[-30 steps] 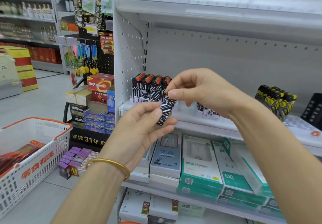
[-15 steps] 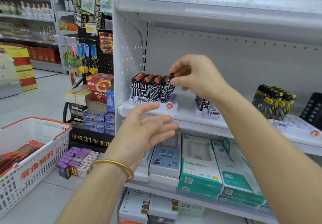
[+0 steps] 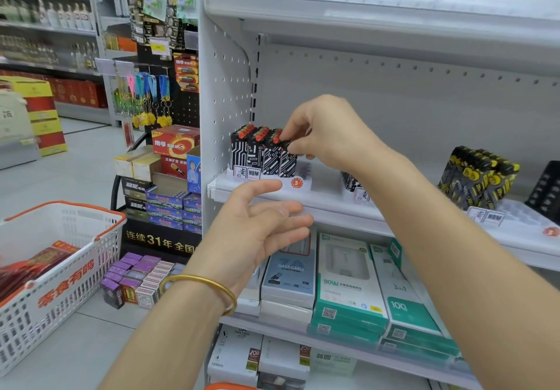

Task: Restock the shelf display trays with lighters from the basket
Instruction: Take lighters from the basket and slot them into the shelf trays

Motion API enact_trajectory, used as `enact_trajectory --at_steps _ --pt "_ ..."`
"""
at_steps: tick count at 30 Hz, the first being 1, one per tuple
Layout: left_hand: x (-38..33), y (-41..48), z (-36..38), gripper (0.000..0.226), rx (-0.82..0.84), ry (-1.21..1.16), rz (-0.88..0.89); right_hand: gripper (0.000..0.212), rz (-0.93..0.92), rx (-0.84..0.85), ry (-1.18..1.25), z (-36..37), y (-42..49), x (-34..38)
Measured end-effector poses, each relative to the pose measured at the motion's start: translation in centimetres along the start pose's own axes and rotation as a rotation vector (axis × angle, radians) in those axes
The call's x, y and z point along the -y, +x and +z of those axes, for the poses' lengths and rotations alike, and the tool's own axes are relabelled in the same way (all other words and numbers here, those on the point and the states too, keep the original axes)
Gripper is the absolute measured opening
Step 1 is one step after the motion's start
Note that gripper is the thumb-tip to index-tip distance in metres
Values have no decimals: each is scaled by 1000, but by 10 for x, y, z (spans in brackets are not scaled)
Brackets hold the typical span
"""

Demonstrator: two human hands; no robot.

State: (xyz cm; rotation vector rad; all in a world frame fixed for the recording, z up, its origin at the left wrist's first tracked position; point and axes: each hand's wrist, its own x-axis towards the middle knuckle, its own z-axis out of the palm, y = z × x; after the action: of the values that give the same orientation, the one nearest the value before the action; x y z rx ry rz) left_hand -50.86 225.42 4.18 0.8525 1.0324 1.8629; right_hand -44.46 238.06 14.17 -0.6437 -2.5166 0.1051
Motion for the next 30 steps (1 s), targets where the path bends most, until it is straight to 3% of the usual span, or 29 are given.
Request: enact_trajectory --at_steps 5,9,15,18,22,24,30 --pt "1 0 -1 29 -5 5 3 28 4 -13 -43 -1 -8 3" --pt "2 -4 4 27 12 13 0 24 36 -169 99 -18 -40 7" --pt "33 -20 23 14 273 275 -207 16 127 -155 432 -12 -152 2" --pt "89 -35 26 10 389 542 -455 20 335 -23 551 30 -211 -24" --pt "190 -65 9 15 487 879 -780 13 646 399 542 123 -298 -66" --pt "238 -79 -6 20 484 980 -889 10 788 523 596 162 -339 -86" --pt "351 -110 -53 31 509 1306 -1032 18 1171 584 662 209 -404 -129"
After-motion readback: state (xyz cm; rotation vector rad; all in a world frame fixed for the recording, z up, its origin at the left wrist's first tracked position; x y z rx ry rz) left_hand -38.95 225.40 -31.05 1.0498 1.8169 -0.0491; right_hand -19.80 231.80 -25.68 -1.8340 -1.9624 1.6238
